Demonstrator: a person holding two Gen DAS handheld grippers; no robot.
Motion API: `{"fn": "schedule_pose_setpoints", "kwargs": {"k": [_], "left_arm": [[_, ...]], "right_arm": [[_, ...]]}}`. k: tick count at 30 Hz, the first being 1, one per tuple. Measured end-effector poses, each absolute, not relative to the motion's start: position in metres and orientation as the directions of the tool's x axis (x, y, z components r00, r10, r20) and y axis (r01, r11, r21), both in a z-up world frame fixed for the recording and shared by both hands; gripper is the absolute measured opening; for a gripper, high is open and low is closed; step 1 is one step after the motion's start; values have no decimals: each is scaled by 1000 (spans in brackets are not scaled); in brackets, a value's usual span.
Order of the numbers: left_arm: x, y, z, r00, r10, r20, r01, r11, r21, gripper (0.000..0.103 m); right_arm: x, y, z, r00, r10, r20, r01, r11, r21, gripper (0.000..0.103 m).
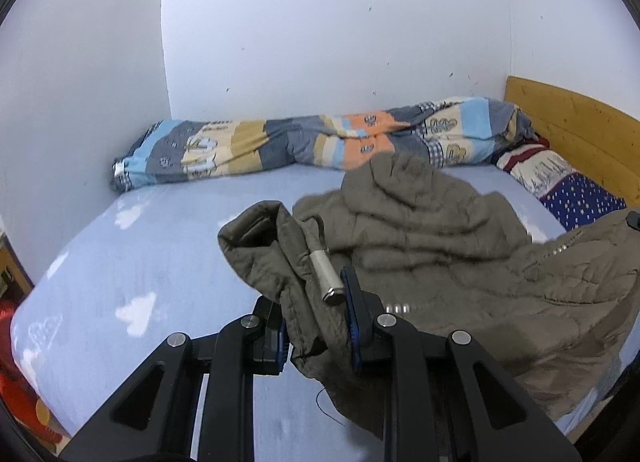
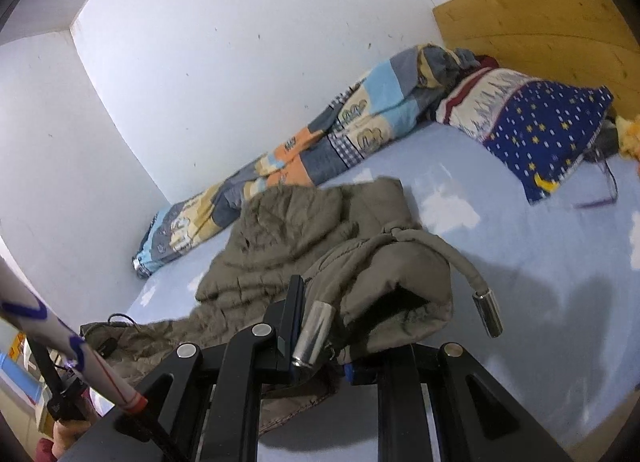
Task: Fold large clothes
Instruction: 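Lift the hem with both grippers and fold it over toward the hood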
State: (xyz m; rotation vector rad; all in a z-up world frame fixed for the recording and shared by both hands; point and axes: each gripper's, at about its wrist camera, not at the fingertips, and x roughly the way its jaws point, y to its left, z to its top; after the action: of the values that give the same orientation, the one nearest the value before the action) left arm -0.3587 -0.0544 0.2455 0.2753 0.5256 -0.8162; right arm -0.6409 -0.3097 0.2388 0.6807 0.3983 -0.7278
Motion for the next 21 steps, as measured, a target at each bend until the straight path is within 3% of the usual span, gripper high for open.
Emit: {"fn": "schedule_pose_setpoints", "kwargs": {"k": [9,14,21], "left_arm": [[-290,-129,291,565,-630,-532,733,679,-26,28],[-246,-174,311,643,-593,-484,681,732,8,55],[-196,-207,332,694,-566,-445,647,761,42,57]], "right_arm": [[-586,-385,271,688,-493,-532,719,560,412,17],[-541,-447,270,673,-494,-550,733,544,409,17],[-475,-534,246,607,-511,-608,786,496,369,17]]}}
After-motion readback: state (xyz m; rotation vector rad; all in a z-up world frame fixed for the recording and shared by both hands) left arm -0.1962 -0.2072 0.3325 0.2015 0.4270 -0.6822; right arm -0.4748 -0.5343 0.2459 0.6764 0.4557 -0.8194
